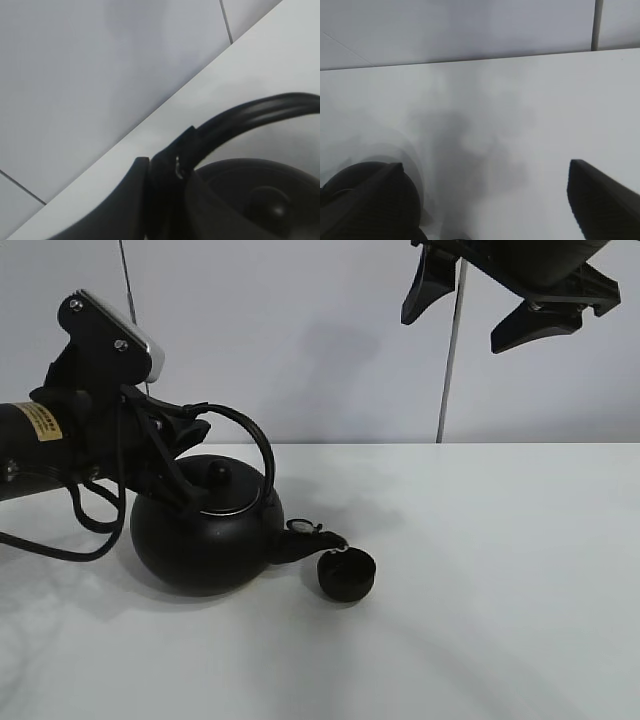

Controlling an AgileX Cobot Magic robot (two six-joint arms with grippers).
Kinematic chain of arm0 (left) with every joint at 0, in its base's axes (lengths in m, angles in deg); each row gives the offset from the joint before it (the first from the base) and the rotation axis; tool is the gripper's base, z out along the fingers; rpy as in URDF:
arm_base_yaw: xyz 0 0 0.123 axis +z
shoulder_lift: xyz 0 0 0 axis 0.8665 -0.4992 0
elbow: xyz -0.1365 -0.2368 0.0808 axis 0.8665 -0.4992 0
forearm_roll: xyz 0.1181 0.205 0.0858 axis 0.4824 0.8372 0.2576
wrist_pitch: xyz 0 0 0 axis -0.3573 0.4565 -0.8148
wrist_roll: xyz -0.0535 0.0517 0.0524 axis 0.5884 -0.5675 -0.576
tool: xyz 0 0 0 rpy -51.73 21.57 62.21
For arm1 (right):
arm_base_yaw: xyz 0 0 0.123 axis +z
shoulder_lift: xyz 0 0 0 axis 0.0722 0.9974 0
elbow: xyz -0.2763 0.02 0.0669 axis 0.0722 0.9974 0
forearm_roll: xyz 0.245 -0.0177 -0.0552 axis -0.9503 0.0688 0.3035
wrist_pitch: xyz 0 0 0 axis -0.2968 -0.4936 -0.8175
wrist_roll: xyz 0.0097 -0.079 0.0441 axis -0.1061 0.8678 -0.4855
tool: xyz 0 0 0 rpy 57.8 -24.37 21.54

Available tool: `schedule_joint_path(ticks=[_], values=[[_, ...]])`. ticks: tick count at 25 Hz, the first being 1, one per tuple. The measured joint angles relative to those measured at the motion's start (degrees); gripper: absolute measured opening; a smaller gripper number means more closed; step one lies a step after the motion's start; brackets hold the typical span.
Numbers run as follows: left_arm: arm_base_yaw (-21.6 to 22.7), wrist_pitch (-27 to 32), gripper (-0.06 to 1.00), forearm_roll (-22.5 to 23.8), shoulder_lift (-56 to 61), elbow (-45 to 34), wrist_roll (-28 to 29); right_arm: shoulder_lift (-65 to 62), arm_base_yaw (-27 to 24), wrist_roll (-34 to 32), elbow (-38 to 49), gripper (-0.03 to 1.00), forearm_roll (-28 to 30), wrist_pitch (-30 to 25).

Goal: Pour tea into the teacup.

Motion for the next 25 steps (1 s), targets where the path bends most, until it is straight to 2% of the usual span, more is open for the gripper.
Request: schedule_joint_path(ticks=[17, 25], values=[[0.00, 0.04, 0.10, 0.07, 0.00, 0.00, -0.63, 0.00, 0.00, 0.00, 0.00, 0.61, 0.00, 0.00], [0.00, 0.03, 0.10, 0.02, 0.00, 0.00, 3.37, 0.00, 0.00, 0.00, 0.00, 0.61, 0.00, 0.00]])
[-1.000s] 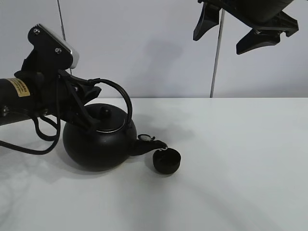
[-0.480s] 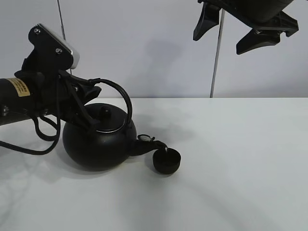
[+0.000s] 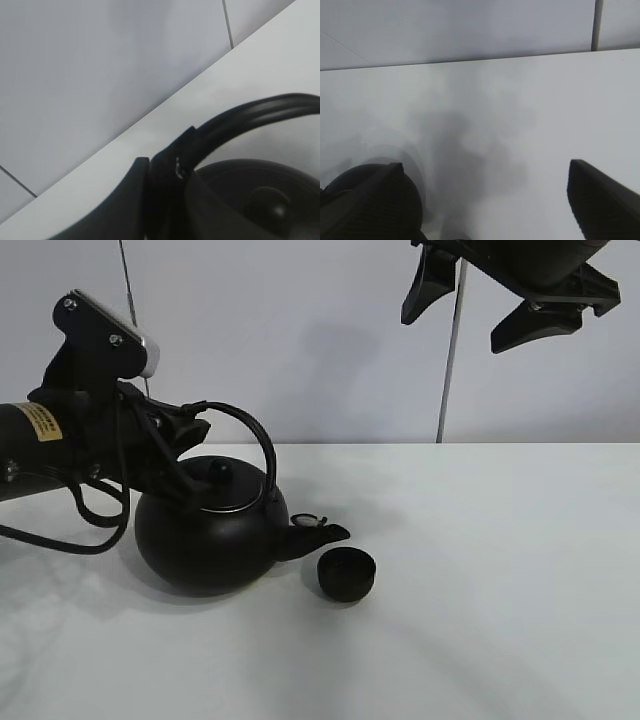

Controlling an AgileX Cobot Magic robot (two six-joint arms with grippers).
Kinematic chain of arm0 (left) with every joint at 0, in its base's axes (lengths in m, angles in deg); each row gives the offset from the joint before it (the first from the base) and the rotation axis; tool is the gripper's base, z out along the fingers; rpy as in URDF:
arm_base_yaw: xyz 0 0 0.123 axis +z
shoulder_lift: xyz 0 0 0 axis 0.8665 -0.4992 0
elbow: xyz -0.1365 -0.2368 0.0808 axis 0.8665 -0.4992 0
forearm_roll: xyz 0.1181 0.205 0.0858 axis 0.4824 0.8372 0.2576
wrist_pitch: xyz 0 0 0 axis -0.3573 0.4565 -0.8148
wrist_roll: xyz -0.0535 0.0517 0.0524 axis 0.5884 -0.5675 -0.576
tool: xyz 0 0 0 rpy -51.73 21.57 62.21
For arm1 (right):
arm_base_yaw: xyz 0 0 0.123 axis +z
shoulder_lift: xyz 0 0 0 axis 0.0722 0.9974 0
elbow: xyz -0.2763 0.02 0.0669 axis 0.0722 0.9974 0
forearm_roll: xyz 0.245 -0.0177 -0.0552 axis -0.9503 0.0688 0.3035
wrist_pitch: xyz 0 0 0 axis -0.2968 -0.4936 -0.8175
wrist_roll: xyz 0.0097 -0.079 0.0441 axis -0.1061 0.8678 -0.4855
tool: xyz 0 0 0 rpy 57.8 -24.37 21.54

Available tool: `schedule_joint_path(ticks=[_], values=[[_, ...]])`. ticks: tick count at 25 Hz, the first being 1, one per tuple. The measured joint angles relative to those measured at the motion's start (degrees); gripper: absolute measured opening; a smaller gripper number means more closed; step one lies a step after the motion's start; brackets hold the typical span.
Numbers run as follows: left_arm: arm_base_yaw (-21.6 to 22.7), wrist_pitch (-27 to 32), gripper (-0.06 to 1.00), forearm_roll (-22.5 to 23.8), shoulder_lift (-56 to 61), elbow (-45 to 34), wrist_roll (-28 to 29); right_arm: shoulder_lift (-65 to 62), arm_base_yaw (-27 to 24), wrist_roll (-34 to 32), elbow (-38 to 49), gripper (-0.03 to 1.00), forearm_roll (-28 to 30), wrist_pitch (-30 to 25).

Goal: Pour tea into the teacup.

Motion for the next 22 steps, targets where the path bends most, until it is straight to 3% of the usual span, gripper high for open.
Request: schedule_joint_path(ticks=[6, 12, 16, 22], values=[[0.00, -0.07, 0.10, -4.01, 1.13, -0.06, 1.95, 0.00, 0.00, 0.00, 0.00, 0.61, -0.05, 0.08], [0.00, -3.55, 0.10, -13.86, 4.90, -3.53, 3.83, 0.00, 0.00, 0.00, 0.00, 0.61, -0.05, 0.08], [0.00, -5.48, 0.10, -18.02, 4.96, -6.67, 5.03, 0.00, 0.00, 0.00, 0.00, 0.61, -0.05, 0.08], [0.87, -5.48, 0.10, -19.10, 4.96, -9.61, 5.86, 0.00, 0.00, 0.00, 0.00, 0.61, -0.05, 0.08]])
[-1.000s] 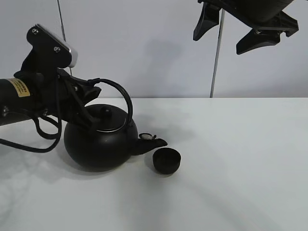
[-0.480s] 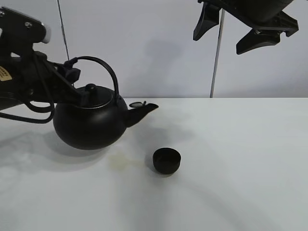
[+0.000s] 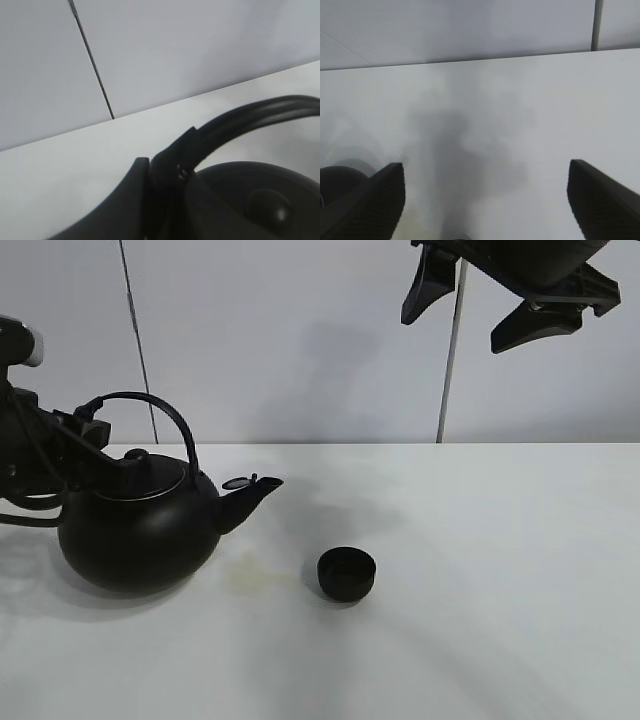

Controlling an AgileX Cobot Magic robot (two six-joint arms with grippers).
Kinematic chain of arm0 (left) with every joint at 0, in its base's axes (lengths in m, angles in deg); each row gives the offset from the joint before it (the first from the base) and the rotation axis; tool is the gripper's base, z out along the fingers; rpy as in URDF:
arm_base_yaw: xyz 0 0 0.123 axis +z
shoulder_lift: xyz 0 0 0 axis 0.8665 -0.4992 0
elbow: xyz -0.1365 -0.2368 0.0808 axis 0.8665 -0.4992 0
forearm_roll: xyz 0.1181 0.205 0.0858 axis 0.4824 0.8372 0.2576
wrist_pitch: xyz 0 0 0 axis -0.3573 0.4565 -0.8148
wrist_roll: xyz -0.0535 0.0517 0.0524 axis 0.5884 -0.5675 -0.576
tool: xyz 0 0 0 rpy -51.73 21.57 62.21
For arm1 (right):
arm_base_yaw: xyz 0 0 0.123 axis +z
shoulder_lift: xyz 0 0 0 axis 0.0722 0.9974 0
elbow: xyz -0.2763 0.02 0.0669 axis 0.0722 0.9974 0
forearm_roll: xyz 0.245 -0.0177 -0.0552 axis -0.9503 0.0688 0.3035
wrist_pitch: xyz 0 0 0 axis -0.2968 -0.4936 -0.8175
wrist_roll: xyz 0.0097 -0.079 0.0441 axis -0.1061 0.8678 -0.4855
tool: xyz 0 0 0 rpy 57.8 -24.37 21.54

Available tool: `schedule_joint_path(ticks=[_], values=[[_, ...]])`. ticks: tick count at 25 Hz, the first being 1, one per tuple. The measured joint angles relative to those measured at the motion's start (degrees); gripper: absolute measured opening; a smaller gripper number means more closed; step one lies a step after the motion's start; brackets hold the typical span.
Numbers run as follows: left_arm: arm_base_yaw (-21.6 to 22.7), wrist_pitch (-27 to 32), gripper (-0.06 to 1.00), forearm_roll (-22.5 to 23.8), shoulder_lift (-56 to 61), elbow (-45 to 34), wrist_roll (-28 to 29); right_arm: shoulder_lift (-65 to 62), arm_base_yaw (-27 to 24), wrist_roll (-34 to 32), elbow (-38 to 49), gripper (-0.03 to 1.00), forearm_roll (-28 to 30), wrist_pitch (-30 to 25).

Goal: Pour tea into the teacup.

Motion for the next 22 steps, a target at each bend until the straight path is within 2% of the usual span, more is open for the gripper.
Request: schedule_joint_path(ticks=[7, 16, 22], values=[[2.35, -0.16, 0.10, 0.87, 0.00, -0.34, 1.99, 0.00, 0.00, 0.00, 0.00, 0.61, 0.00, 0.00], [2.40, -0.34, 0.10, 2.12, -0.19, -1.40, 3.63, 0.00, 0.00, 0.00, 0.00, 0.61, 0.00, -0.04], [2.42, -1.88, 0.10, 4.61, -2.93, -1.52, 4.78, 0.00, 0.00, 0.00, 0.00, 0.61, 0.00, -0.04]])
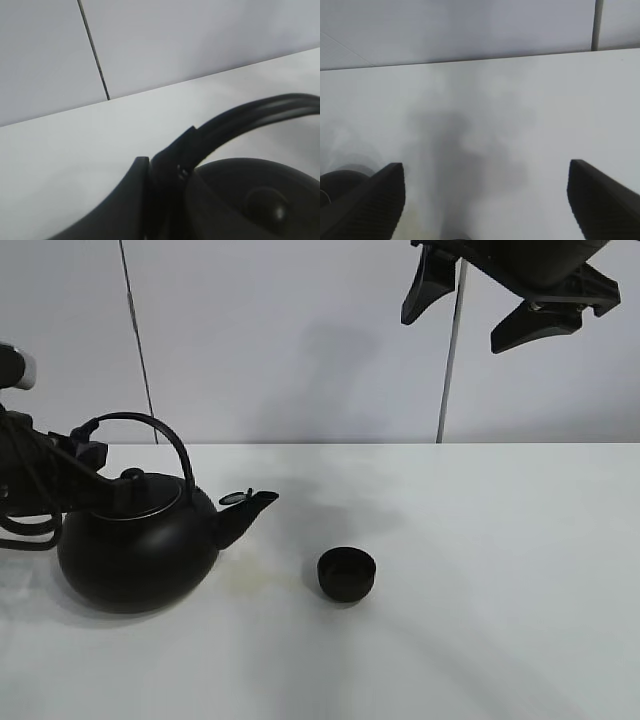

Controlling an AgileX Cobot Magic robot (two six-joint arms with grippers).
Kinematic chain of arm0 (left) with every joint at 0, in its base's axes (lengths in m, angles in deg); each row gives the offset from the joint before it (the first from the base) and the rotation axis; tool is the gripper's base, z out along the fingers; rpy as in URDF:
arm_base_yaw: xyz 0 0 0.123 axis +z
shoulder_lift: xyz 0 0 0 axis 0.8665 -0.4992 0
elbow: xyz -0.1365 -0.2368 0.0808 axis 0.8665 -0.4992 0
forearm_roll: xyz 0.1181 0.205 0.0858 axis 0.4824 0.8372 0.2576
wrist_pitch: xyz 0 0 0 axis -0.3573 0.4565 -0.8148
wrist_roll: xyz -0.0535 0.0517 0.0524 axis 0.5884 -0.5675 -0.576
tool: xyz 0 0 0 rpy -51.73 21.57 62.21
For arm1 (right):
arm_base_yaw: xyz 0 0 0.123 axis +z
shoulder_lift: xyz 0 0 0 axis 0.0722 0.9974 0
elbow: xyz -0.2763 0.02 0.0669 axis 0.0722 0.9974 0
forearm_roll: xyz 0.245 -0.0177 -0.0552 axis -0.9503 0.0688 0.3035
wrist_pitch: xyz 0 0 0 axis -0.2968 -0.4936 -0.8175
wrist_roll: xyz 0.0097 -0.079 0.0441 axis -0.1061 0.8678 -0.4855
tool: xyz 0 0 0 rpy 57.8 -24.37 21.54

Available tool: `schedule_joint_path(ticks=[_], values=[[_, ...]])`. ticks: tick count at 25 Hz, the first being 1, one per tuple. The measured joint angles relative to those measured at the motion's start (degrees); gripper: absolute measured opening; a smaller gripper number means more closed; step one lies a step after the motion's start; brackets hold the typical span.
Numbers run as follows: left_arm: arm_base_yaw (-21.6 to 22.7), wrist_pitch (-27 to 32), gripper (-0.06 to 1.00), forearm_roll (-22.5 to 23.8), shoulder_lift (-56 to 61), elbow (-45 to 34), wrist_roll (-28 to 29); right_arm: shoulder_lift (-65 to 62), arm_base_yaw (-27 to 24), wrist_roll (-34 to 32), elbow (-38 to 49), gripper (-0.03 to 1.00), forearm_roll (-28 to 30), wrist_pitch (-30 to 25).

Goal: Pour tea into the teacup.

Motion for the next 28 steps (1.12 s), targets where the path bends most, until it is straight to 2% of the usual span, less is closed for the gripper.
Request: schedule_joint_path(ticks=[11, 17, 28], values=[[0.00, -0.15, 0.12, 1.24, -0.11, -0.14, 0.57, 0.00, 0.00, 0.00, 0.00, 0.61, 0.00, 0.00], [0.00, -4.43, 0.27, 1.96, 0.06, -1.50, 3.28, 0.00, 0.00, 0.00, 0.00, 0.61, 0.00, 0.00], [-0.05, -5.21, 0.49, 5.48, 5.71, -7.64, 3.63, 0.00, 0.00, 0.00, 0.00, 0.61, 0.00, 0.12]])
